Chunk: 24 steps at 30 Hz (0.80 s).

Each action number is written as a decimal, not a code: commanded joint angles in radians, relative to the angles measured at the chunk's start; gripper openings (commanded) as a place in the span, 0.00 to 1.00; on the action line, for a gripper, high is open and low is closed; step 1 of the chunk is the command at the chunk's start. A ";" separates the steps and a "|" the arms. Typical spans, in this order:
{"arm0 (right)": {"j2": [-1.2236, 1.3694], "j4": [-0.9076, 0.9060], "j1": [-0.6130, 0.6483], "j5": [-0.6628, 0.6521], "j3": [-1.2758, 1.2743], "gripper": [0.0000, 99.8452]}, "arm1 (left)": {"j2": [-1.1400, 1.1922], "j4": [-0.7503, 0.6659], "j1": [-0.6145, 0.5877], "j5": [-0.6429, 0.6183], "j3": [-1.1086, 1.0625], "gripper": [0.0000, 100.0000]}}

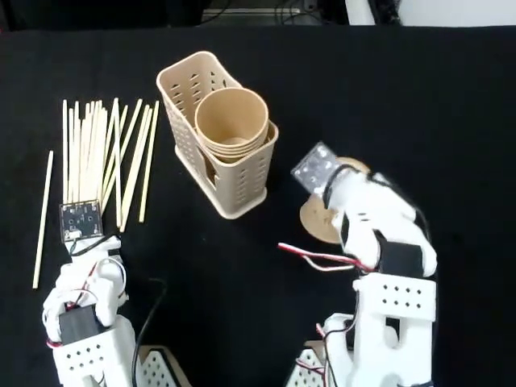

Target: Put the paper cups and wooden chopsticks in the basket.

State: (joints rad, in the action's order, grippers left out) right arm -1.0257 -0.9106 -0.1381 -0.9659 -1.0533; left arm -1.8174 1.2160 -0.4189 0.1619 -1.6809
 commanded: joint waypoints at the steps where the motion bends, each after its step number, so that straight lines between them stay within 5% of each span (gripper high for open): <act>1: -0.012 0.080 -0.017 0.086 0.031 0.16 | -0.002 0.003 -0.007 0.000 -0.018 0.03; 16: 0.036 0.100 -0.035 0.189 0.097 0.16 | -0.002 0.003 -0.007 0.000 -0.018 0.03; 24: 0.012 -0.423 0.120 0.178 0.314 0.16 | -0.002 0.003 -0.007 0.000 -0.018 0.03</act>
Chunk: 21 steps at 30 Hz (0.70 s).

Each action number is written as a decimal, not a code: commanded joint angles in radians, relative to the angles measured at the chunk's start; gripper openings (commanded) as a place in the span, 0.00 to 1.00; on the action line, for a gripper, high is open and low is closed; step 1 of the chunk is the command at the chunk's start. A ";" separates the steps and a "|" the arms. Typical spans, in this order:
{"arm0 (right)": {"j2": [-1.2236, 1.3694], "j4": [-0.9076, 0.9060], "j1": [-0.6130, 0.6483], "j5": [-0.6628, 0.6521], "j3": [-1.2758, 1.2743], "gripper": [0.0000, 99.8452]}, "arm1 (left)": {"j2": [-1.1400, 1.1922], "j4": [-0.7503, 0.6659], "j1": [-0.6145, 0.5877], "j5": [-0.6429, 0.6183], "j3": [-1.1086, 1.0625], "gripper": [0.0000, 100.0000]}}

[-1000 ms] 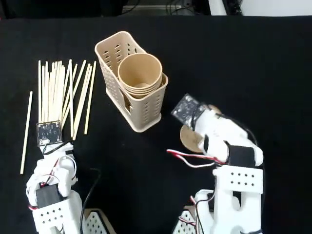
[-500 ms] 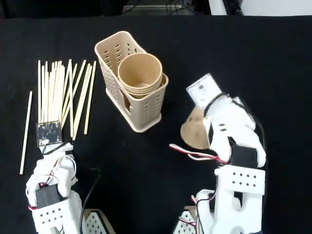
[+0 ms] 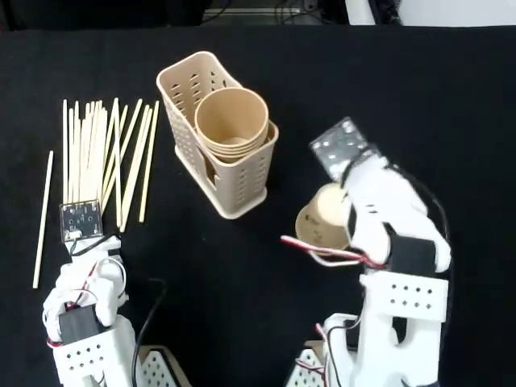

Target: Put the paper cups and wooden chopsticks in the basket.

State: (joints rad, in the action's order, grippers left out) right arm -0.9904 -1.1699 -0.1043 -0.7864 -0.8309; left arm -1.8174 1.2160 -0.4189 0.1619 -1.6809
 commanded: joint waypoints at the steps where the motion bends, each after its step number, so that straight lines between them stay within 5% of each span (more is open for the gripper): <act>1: -0.025 -0.199 0.126 -0.011 0.091 0.16 | -0.002 0.003 -0.007 0.000 -0.018 0.03; 8: -0.022 -0.114 0.258 -0.055 -0.077 0.16 | -0.002 0.003 -0.007 0.000 -0.018 0.03; 21: -0.021 0.559 -0.152 -0.216 -0.331 0.16 | -0.002 0.003 -0.007 0.000 -0.018 0.03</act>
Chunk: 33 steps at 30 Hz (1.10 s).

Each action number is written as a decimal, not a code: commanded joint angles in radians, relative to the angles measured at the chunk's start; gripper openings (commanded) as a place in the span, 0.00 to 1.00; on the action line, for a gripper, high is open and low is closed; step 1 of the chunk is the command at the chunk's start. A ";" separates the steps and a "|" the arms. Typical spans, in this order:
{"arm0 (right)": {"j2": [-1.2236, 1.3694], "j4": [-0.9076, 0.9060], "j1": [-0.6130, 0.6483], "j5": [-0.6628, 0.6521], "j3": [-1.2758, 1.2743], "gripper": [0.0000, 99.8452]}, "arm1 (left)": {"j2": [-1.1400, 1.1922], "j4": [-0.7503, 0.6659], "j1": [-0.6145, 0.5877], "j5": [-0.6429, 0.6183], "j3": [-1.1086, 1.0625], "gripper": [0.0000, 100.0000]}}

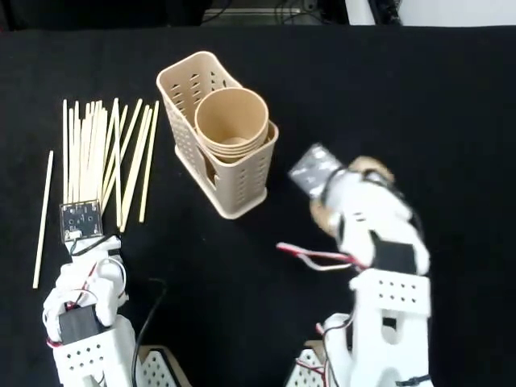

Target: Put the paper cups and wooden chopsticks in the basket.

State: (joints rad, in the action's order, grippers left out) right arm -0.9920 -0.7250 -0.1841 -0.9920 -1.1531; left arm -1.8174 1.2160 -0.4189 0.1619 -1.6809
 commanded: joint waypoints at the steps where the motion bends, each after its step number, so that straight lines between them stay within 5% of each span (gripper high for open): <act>1: -0.019 0.144 -0.080 -0.011 -0.019 0.16 | -0.002 0.003 -0.007 0.000 -0.018 0.03; 14: -0.019 0.341 -0.112 0.164 0.036 0.17 | -0.002 0.003 -0.007 0.000 -0.018 0.03; 21: -0.028 -0.044 -0.140 0.144 0.177 0.17 | -0.002 0.003 -0.007 0.000 -0.018 0.03; 26: -0.030 -0.376 0.009 0.060 0.249 0.16 | -0.002 0.003 -0.007 0.000 -0.018 0.03; 31: -0.030 -0.348 0.178 0.063 0.165 0.01 | -0.002 0.003 -0.007 0.000 -0.018 0.03; 33: -0.030 -0.285 0.199 0.061 0.114 0.03 | -0.002 0.003 -0.007 0.000 -0.018 0.03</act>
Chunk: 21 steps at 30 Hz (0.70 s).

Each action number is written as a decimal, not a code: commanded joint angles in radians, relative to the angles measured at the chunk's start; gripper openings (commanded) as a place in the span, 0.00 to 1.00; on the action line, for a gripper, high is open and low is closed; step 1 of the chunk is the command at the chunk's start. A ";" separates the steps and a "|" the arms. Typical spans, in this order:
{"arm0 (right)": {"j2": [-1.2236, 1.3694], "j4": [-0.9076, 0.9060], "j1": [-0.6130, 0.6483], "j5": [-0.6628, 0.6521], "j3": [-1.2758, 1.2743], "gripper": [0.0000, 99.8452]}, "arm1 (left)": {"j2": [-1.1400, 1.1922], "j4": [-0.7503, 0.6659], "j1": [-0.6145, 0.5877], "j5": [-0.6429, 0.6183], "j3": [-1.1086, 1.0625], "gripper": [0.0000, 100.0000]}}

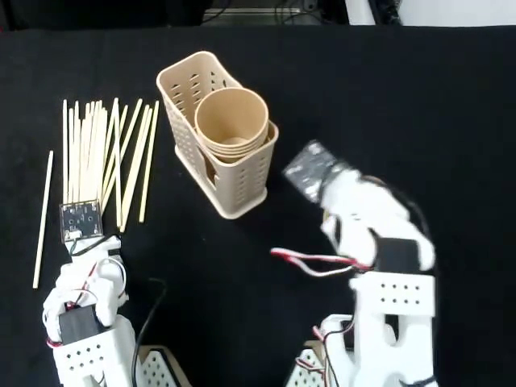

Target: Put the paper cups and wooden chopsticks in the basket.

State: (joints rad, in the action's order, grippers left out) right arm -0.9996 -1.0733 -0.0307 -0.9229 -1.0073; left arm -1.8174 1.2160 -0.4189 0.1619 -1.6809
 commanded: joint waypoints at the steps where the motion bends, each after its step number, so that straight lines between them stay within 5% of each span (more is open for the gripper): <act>1: -0.021 0.106 0.048 -0.009 -0.059 0.02 | -0.002 0.003 -0.007 0.000 -0.018 0.03; 6: -0.013 0.333 -0.029 -0.043 -0.196 0.01 | -0.002 0.003 -0.007 0.000 -0.018 0.03; 14: -0.012 0.767 -0.390 -0.149 -0.306 0.01 | -0.002 0.003 -0.007 0.000 -0.018 0.03; 21: -0.021 0.807 -0.500 -0.143 -0.306 0.02 | -0.002 0.003 -0.007 0.000 -0.018 0.03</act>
State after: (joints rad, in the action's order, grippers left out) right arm -0.9996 -0.2908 -0.5017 -1.0595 -1.3234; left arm -1.8174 1.2160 -0.4189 0.1619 -1.6809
